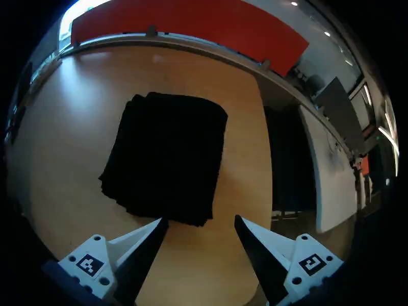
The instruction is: Fold towel
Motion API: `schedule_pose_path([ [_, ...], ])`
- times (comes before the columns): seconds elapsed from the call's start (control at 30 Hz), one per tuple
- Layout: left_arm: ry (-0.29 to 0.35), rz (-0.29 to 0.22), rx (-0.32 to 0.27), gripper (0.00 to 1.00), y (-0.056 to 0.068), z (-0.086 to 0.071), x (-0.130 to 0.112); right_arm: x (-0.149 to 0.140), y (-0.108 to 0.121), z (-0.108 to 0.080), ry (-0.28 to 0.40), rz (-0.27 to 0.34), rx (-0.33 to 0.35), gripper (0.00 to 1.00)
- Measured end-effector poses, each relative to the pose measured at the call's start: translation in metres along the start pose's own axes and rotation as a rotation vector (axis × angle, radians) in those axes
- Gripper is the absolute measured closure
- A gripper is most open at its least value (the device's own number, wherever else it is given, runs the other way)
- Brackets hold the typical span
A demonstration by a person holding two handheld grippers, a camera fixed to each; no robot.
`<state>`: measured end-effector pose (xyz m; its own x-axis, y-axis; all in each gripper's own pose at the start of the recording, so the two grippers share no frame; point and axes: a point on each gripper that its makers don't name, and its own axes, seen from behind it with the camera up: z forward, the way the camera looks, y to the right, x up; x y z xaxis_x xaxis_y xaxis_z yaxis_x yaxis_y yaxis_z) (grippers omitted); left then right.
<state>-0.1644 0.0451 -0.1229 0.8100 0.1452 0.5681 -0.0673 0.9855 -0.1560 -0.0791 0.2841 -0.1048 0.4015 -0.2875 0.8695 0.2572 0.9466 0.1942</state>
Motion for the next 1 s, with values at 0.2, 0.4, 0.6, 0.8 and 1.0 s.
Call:
schedule_pose_path([
  [0.2, 0.003, -0.003, -0.001, 0.0, -0.001, 0.0, 0.001, 0.008, -0.005, -0.004, 0.028, 0.021, 0.003, 0.0],
  [0.4, 0.004, -0.009, 0.0, 0.0, -0.002, 0.0, 0.001, 0.016, -0.013, -0.008, 0.064, 0.079, 0.016, 0.0],
  [0.6, 0.007, -0.02, 0.003, 0.0, -0.004, -0.001, 0.001, 0.023, -0.018, -0.009, 0.101, 0.194, 0.023, 0.0],
  [0.8, 0.01, -0.016, 0.003, 0.0, -0.006, -0.001, 0.002, 0.03, -0.017, -0.012, 0.134, 0.311, 0.013, 0.0],
  [1.0, 0.013, -0.026, 0.003, 0.0, -0.007, -0.002, 0.004, 0.038, -0.013, -0.014, 0.172, 0.366, -0.013, 0.0],
])
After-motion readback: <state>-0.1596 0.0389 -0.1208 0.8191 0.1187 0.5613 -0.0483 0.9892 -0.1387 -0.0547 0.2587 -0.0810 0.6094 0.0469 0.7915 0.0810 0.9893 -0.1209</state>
